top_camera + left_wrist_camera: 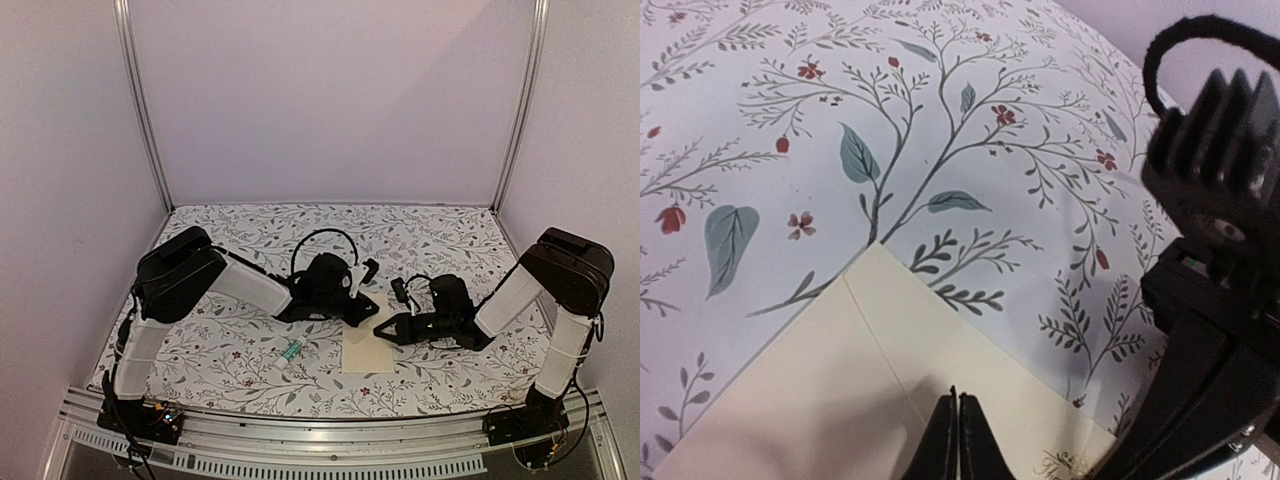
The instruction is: Place the letter into the envelope and seal it
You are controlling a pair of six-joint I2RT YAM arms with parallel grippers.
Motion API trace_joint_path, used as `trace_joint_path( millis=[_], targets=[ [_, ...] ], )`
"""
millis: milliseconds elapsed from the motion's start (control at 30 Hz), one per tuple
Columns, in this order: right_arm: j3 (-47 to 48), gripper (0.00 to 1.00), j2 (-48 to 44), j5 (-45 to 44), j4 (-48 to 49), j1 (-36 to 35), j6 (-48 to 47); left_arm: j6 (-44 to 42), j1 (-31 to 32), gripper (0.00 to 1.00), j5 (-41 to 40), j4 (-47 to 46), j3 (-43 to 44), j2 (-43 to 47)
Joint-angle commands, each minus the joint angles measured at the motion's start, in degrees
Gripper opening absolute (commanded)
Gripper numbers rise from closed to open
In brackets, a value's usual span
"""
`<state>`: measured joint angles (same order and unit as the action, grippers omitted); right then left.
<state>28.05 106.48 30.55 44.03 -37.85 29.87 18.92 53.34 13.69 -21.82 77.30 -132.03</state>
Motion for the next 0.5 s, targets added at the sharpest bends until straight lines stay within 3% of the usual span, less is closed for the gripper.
trace_joint_path(
  millis=[0, 467],
  targets=[
    [0.5, 0.0, -0.67, -2.73, -4.39, -0.39, 1.41, 0.28, -1.29, 0.03, -1.35, 2.67, -1.59, -0.87],
    [8.87, 0.0, 8.06, -10.22, -10.82, -0.39, 0.18, 1.0, -1.27, 0.01, -0.51, 0.64, -4.7, 0.82]
  ],
)
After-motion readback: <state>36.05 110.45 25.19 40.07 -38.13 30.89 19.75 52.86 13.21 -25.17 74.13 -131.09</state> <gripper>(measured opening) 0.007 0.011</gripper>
